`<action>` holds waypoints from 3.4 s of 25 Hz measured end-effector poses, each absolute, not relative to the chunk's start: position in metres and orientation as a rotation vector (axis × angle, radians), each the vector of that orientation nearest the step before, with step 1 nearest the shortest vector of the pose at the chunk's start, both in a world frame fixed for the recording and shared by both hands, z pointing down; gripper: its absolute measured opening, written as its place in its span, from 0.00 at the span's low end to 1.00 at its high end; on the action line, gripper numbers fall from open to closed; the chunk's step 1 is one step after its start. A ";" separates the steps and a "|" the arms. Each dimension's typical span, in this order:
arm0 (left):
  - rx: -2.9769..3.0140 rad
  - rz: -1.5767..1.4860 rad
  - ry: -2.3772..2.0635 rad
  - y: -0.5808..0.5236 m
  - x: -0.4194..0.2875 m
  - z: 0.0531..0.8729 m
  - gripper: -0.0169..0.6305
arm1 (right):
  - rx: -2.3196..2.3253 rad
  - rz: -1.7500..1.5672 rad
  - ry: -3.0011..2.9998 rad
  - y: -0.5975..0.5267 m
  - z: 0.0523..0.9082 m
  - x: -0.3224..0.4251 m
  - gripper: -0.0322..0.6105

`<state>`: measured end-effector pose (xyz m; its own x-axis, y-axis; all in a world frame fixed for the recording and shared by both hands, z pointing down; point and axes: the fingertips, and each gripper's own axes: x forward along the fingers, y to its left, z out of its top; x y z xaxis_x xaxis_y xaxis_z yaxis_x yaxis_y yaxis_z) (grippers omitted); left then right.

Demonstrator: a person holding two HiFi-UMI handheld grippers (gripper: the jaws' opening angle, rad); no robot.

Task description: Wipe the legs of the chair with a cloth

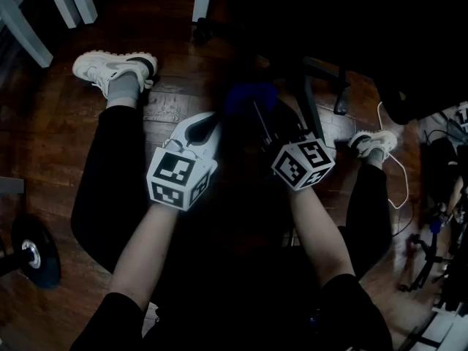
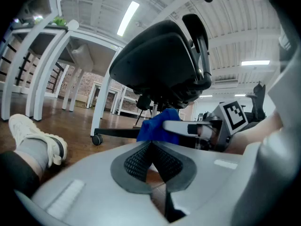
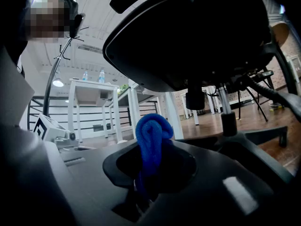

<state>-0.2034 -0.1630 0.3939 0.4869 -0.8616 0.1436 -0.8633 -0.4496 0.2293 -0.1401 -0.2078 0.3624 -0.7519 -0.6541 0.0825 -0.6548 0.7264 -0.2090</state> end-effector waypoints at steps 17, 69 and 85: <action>2.565 0.054 -1.410 -0.145 -0.212 0.435 0.03 | 1.156 -0.116 -2.124 -0.353 0.435 -0.138 0.17; 2.231 -0.092 -1.618 -0.159 -0.254 0.452 0.03 | 1.350 0.117 -2.415 -0.333 0.418 -0.091 0.17; 2.130 -0.064 -1.678 -0.151 -0.267 0.464 0.03 | 1.141 0.119 -2.498 -0.249 0.458 -0.162 0.16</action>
